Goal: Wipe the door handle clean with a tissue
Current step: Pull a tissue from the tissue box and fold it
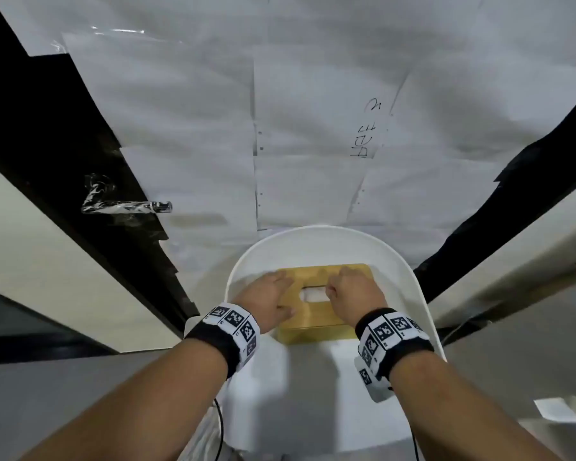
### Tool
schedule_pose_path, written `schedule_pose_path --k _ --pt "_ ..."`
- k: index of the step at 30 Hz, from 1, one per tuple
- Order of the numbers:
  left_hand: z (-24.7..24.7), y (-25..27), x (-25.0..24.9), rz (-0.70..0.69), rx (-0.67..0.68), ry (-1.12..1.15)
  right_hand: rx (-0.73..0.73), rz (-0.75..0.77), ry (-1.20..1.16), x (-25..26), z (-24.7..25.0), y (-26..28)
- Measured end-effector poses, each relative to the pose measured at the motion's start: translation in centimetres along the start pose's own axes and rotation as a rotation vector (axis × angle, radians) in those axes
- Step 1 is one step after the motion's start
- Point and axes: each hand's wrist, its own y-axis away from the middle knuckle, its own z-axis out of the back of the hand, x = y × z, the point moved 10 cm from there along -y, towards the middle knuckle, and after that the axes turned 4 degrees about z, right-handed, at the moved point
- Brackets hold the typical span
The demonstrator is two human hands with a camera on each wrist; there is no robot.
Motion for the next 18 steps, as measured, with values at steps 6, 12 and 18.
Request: schedule_pose_path --k 6,12,18 --pt "-2.0 -1.2 0.9 0.028 0.117 -0.041 0.045 0.037 0.097 0.9 -1.4 -1.0" --pt "-2.3 -1.3 1.5 0.085 0.148 0.027 0.029 0.059 0.056 1.1 -2.7 -0.9" --pt "-2.0 -1.1 1.0 0.094 0.144 0.024 0.120 0.063 -0.023 1.4 -3.1 -0.6"
